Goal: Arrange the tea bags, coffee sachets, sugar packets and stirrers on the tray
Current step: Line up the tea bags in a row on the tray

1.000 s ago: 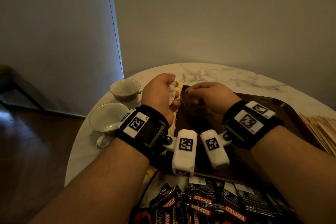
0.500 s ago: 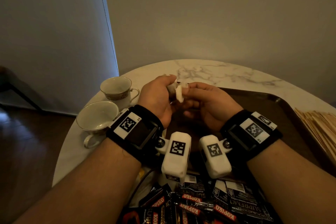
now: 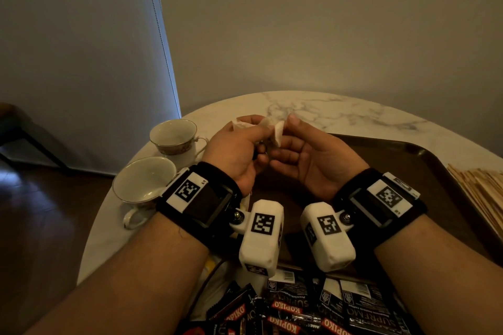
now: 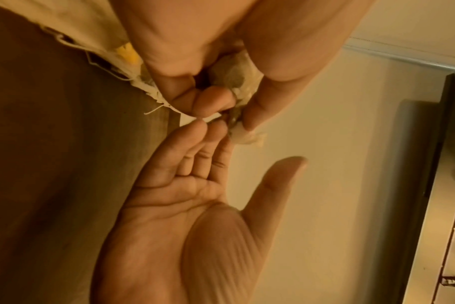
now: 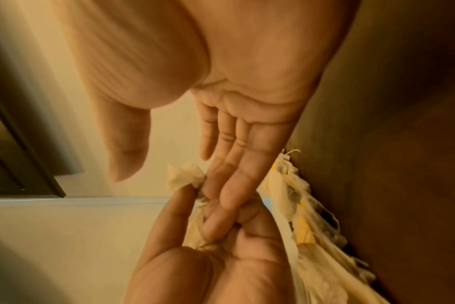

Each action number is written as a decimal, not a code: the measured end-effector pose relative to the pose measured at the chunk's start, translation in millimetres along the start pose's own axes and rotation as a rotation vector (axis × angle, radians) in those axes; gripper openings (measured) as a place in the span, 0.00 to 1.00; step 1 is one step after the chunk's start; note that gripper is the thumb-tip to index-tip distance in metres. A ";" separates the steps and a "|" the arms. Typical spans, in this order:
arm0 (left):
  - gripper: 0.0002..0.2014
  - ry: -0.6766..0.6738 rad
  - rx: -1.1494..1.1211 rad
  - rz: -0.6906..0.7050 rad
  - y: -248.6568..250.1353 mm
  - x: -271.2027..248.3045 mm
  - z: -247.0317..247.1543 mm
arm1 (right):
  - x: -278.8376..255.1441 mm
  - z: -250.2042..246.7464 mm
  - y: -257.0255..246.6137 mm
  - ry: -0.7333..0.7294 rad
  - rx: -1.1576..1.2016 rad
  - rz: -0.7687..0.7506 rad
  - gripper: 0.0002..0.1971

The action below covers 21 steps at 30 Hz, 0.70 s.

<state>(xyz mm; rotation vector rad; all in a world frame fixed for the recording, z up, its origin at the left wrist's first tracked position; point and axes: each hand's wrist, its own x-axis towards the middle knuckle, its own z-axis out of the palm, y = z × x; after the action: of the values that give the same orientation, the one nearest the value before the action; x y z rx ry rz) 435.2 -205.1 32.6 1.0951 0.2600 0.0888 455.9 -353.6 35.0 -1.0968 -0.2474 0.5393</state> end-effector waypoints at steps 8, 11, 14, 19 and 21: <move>0.10 0.020 -0.053 -0.016 0.8 -2.5 0.9 | 6.5 -1.5 3.6 0.133 -0.143 -0.128 0.08; 0.11 0.026 -0.018 -0.038 0.4 -1.2 0.5 | 9.7 -5.3 1.2 0.213 -0.041 -0.161 0.05; 0.11 0.041 0.010 -0.048 -0.5 -0.7 0.6 | 10.3 -5.8 -1.2 0.246 0.032 -0.193 0.13; 0.06 0.049 0.003 -0.011 4.6 -3.3 -0.1 | 8.4 -2.7 -0.1 0.286 -0.158 -0.265 0.05; 0.09 0.006 0.031 0.006 5.6 -5.2 -1.0 | 8.5 -2.9 1.5 0.281 -0.200 -0.281 0.04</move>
<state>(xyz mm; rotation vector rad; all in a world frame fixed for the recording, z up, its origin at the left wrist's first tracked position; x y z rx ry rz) 430.2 -202.7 38.0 1.1270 0.2647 0.0939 464.0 -350.9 31.8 -1.2919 -0.2081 0.1077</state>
